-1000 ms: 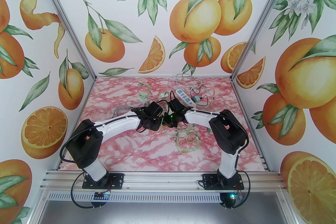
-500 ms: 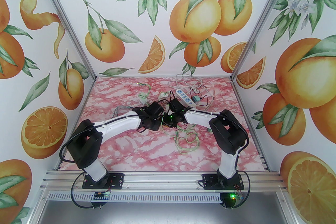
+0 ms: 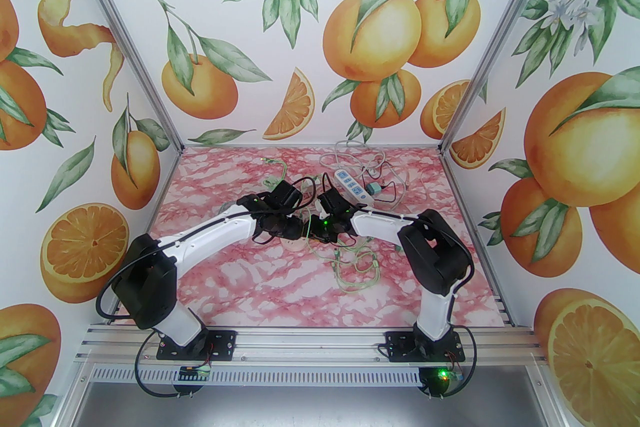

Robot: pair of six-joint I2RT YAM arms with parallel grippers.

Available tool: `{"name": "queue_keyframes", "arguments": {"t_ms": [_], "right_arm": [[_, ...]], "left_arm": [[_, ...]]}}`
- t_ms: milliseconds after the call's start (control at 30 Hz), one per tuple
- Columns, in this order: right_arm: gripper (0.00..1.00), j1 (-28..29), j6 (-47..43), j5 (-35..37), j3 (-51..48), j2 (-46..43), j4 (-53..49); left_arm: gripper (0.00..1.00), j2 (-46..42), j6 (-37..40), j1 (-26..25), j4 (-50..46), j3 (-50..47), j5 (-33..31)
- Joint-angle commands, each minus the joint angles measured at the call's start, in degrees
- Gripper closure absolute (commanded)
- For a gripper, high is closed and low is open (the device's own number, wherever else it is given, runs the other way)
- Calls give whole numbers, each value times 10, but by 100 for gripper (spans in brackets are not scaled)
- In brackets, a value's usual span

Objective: Pull the plug off the socket

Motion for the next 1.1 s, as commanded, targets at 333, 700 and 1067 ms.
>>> {"name": "queue_keyframes", "arguments": {"t_ms": [333,700,1067], "right_arm": [[71,-1,-16,106,-26,58,-120],[72,-1,-17,108,-28,53,-122],[72,-2,-17,108,-24,55,-124]], "left_arm": [[75,-75,81,88,-107,-6,-82],[70,-47,145,144,-100,-44,-112],[67,8,173,145,-91,-87,-133]]}}
